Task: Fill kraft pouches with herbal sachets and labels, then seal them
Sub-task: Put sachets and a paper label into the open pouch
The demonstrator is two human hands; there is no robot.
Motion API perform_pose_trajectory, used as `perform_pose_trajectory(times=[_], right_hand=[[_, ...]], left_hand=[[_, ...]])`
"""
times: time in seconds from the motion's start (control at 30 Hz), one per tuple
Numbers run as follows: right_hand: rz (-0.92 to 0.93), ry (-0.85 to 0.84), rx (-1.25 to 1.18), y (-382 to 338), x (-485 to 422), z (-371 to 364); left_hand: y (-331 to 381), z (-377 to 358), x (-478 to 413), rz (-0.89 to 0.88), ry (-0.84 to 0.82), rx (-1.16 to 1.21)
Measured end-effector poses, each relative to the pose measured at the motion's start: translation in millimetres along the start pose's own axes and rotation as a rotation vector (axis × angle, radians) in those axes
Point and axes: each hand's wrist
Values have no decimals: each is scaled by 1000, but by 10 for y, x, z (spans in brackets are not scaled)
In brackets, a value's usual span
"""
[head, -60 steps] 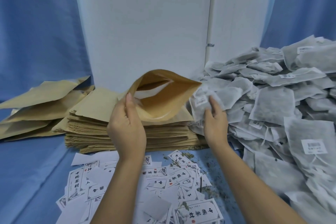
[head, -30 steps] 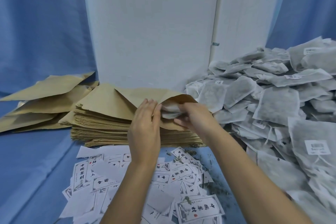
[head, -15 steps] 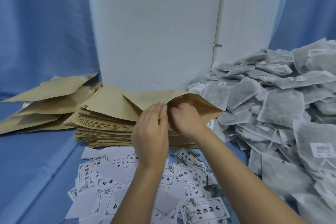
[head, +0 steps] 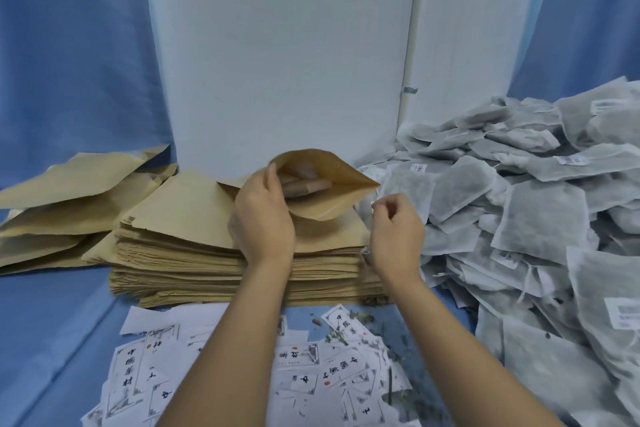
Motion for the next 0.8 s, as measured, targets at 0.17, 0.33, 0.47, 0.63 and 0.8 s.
perform_pose_trajectory(times=[0.17, 0.33, 0.47, 0.63, 0.8], right_hand=[[404, -83, 437, 322, -431, -240], [579, -402, 924, 332, -975, -618], [442, -655, 1133, 427, -1156, -751], [300, -786, 1276, 554, -1155, -732], [362, -644, 1362, 622, -1063, -768]], left_hand=[[-46, -216, -176, 58, 118, 107], [-115, -342, -217, 60, 135, 232], [-158, -411, -167, 86, 128, 275], [-223, -468, -119, 141, 117, 306], [-237, -461, -110, 152, 122, 311]])
Point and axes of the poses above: each hand's wrist, its own x-axis away from the middle knuckle, its own z-axis out of the back of the hand, y = z × x, and after that the axes turned 6 degrees about y, right-handed
